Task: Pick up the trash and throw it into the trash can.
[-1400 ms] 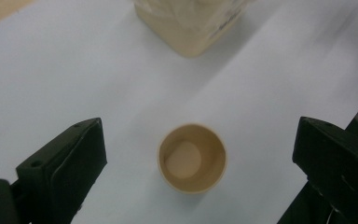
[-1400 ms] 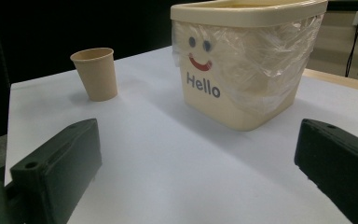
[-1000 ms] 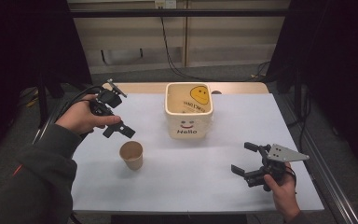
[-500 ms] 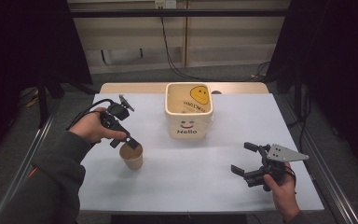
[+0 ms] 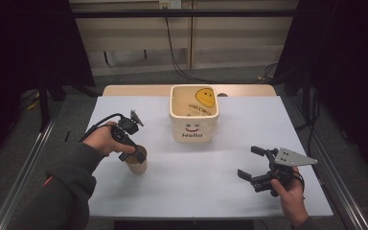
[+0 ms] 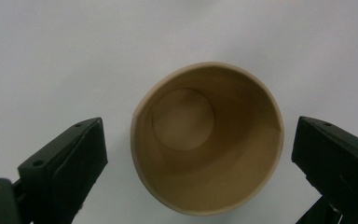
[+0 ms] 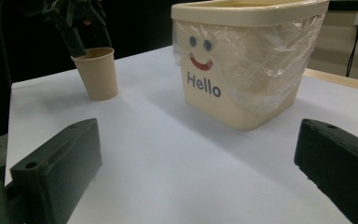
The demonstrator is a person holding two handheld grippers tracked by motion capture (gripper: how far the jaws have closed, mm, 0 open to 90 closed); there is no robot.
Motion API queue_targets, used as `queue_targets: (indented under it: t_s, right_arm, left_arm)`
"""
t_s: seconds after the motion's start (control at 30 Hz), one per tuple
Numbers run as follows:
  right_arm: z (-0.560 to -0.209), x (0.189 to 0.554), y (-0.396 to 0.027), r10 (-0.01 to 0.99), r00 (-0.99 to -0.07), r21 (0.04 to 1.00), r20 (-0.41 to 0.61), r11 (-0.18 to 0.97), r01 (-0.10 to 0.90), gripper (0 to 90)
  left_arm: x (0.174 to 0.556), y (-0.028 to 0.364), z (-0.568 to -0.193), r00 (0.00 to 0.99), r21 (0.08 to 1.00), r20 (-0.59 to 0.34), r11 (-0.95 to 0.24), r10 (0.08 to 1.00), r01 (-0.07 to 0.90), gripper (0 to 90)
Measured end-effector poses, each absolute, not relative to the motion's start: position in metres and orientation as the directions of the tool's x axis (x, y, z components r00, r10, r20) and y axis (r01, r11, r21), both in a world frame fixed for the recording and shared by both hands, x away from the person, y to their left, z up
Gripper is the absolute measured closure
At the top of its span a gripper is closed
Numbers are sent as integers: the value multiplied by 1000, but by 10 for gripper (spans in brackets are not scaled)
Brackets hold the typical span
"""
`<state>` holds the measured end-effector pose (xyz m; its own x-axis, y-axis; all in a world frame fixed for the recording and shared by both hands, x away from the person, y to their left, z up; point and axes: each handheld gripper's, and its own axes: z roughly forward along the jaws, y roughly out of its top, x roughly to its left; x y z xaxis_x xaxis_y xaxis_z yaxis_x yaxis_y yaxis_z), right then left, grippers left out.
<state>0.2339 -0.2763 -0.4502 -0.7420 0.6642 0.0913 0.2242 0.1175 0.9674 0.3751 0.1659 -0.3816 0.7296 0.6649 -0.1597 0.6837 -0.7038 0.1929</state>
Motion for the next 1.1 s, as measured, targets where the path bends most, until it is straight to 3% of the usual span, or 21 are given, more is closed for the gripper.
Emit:
queue_targets:
  t_s: [0.27, 0.43, 0.57, 1.1]
  right_arm:
    - [-450, 234, -276, 664, -742, 967, 92, 118, 225, 3]
    - [-450, 234, -276, 664, -742, 968, 92, 117, 224, 3]
    - [-450, 234, -276, 664, -742, 967, 92, 117, 224, 3]
    - [-450, 234, -276, 663, -743, 967, 95, 114, 226, 3]
  left_arm:
    - [374, 165, -388, 735, 163, -167, -717, 657, 678, 90]
    - [374, 164, -385, 727, 166, -186, -708, 661, 686, 182]
    - [375, 166, -379, 728, 164, -187, -710, 659, 685, 191]
    - [379, 158, -307, 759, 193, -188, -734, 624, 651, 199]
